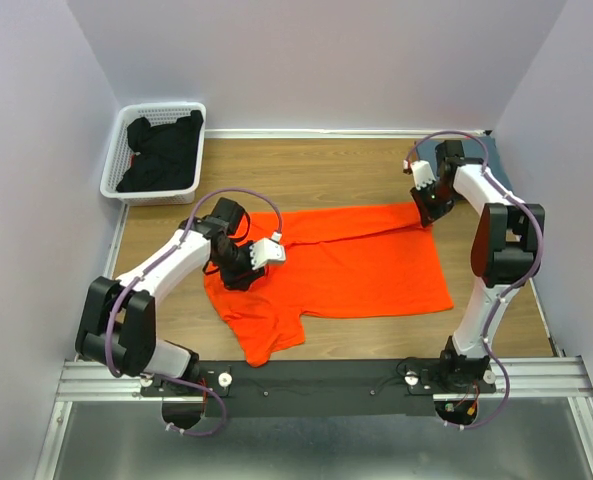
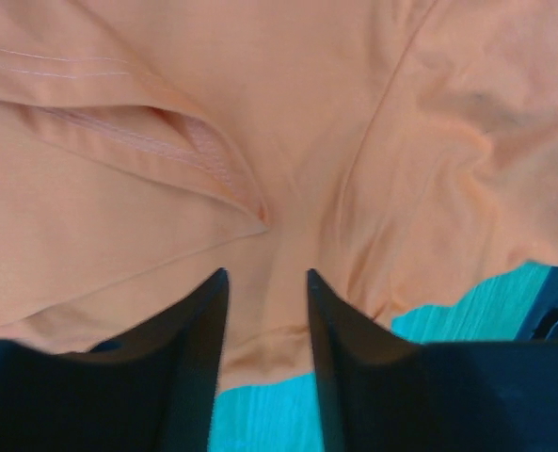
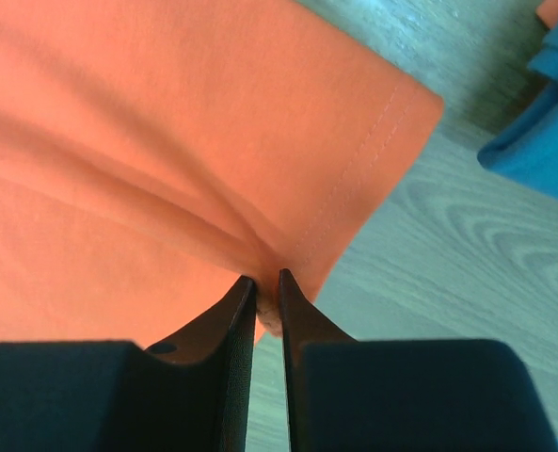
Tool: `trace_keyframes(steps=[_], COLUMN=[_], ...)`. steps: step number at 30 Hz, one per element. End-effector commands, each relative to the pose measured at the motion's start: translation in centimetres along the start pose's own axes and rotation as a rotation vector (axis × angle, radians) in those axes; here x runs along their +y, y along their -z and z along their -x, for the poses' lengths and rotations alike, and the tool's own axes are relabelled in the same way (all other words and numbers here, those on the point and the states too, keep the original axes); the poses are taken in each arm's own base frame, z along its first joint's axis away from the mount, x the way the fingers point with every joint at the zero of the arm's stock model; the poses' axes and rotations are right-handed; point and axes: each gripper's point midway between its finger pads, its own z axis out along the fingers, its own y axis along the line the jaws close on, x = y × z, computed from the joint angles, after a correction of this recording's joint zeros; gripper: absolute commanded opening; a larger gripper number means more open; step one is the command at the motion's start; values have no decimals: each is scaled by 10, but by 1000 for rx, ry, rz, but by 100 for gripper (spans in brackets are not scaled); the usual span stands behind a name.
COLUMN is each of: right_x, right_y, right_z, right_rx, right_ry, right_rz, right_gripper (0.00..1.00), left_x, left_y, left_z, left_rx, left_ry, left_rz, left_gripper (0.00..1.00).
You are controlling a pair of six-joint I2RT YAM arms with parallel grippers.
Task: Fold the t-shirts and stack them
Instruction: Fold the tshirt
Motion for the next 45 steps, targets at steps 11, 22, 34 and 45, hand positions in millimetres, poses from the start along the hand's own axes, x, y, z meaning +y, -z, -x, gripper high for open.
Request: trace_keyframes(steps=[11, 22, 34, 45], right_x=[9, 9, 3, -18], right_y=[31, 25, 23, 0], right_z=[13, 11, 30, 64], right_rx=[-50, -27, -58, -65], right_ry=[19, 8, -19, -66], right_rz=[45, 57, 69, 13], right_gripper=[25, 27, 27, 24], left_x=[119, 92, 5, 205], left_y=[-5, -46, -30, 59], left_z=[68, 88, 108, 50], left_rx=[-142, -210, -200, -171], left_ry=[231, 234, 49, 367], left_rz=[234, -116, -342, 369], left_gripper=[46, 56, 45, 55])
